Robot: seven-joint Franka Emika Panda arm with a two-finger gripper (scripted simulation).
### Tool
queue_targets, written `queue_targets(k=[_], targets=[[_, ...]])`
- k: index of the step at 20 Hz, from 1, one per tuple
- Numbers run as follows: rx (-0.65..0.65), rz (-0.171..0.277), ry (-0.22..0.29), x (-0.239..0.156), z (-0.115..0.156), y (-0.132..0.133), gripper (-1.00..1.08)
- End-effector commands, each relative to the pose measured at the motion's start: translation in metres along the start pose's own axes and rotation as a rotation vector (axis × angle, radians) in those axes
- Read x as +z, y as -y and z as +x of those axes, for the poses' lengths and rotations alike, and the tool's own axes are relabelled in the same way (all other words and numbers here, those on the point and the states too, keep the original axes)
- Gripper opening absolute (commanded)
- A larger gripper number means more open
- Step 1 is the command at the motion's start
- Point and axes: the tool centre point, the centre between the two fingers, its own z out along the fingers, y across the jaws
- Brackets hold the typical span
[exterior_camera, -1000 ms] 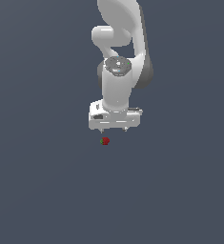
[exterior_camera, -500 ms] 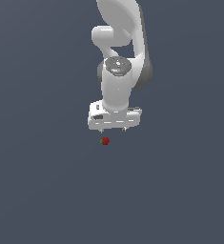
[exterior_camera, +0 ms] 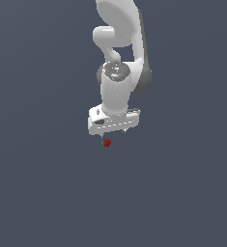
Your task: Pick up the object and move it to a goal position.
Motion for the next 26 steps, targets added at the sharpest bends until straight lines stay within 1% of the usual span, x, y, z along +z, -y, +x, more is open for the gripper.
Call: queue_targets(k=[1,26], targets=[[-0.051,0.0,0.001,0.005,-0.002,-0.002,1.0],[-0.68,0.017,-0.003,0.059,-0.024,-0.021,1.0]])
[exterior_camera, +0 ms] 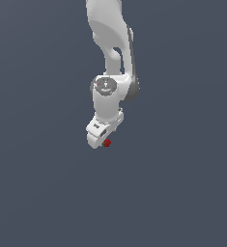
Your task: Pick up the object and move it to a goal position.
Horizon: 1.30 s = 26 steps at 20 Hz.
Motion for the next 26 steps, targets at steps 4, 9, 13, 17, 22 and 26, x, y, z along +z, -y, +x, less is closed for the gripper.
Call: queue_targets(k=[4,9,13,17,22,26], targets=[[-0.139,0.004,-0.005,0.011,-0.006,0.001,1.0],[-0.239,0.006,-0.01,0.019,-0.01,0.001,1.0],[-0.296,0.007,-0.013,0.023,-0.013,0.002,1.0],[-0.332,0.008,-0.015,0.026,-0.014,0.002,1.0],[-0.348,0.008,-0.016,0.027,-0.015,0.002,1.0],[-0.344,0.009,-0.016,0.03,-0.015,0.002,1.0]])
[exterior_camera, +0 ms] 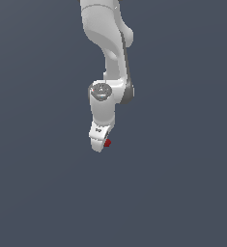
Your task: Pick up the object and move it to a goal position.
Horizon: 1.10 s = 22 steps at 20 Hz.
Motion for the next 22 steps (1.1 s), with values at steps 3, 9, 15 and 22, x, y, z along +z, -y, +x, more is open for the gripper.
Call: queue_targets(k=[3,9,15,22], targets=[[-0.001,0.001,0.0,0.011,0.0,0.001,1.0],[-0.004,0.001,0.0,0.039,0.0,0.001,1.0],[-0.005,0.001,0.0,0.049,0.0,0.001,1.0],[-0.005,0.001,0.0,0.049,0.0,0.001,-1.0]])
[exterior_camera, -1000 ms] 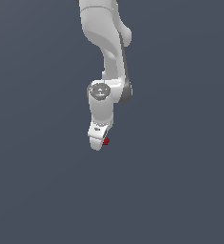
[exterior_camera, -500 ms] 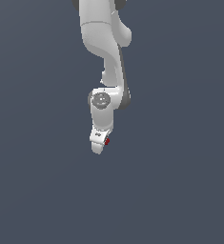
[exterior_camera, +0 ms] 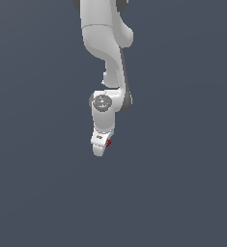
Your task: Pick up the object and move it to a goal position.
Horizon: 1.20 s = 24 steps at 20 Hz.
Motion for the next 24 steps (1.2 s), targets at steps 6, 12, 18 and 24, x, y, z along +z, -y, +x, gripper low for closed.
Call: queue_targets(k=[6,12,18,24], targets=[[0.0,0.0,0.0,-0.001,-0.001,0.0,-1.0],[0.0,0.0,0.0,-0.012,-0.01,0.004,-1.0],[0.0,0.0,0.001,-0.038,-0.032,0.014,-1.0],[0.0,0.0,0.001,-0.078,-0.065,0.027,-1.0]])
